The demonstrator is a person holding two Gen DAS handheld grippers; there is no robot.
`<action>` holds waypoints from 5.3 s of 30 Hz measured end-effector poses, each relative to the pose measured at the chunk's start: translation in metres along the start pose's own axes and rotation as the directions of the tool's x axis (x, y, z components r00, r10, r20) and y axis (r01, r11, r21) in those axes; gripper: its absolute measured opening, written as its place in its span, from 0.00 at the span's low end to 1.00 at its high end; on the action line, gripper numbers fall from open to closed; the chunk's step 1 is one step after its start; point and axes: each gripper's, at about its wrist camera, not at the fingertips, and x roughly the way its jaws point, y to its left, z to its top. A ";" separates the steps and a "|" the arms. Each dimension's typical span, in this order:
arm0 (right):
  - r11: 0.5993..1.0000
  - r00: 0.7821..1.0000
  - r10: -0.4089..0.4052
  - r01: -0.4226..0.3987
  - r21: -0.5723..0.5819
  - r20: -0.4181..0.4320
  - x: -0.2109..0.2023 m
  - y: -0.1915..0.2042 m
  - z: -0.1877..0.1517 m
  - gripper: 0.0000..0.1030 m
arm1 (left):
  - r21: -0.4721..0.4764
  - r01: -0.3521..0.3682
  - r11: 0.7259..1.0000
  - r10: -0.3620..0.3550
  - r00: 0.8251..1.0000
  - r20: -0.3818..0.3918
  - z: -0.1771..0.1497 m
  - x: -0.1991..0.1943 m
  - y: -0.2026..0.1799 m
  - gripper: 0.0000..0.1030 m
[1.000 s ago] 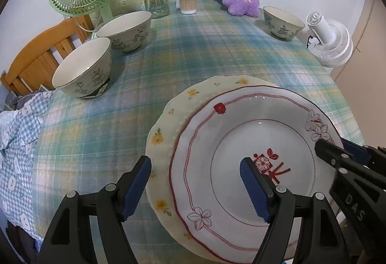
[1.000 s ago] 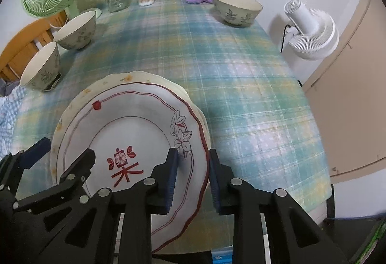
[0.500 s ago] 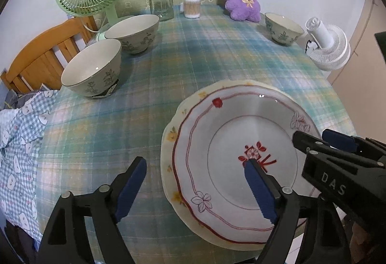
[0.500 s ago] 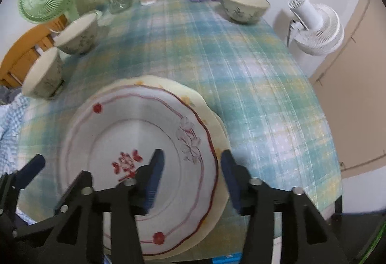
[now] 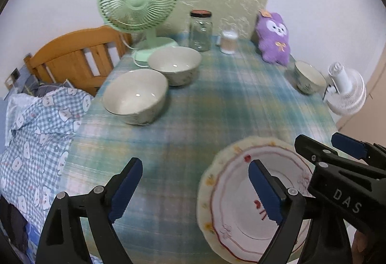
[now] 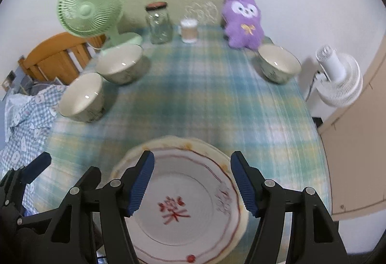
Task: Organize plates and bowls
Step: 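Move both grippers to the large grey-green bowl and grasp its rim, then lift and carry the grey-green bowl toward the plate stack, then lower the bowl onto the table beside the plates and open both grippers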
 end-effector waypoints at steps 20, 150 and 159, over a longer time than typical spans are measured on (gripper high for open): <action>0.996 0.998 -0.045 0.042 0.074 0.039 0.036 0.114 0.063 0.67 | 0.069 0.025 0.997 -0.027 0.999 0.030 0.063 0.036 0.103 0.87; 0.999 0.999 0.037 -0.037 -0.004 0.010 -0.005 0.143 -0.014 0.69 | 0.060 0.017 0.998 -0.014 0.999 -0.037 -0.015 0.006 0.111 0.83; 1.000 0.995 0.010 -0.010 0.001 0.100 -0.042 0.138 0.008 0.77 | 0.070 0.039 0.997 -0.042 0.998 0.037 0.010 -0.026 0.097 0.86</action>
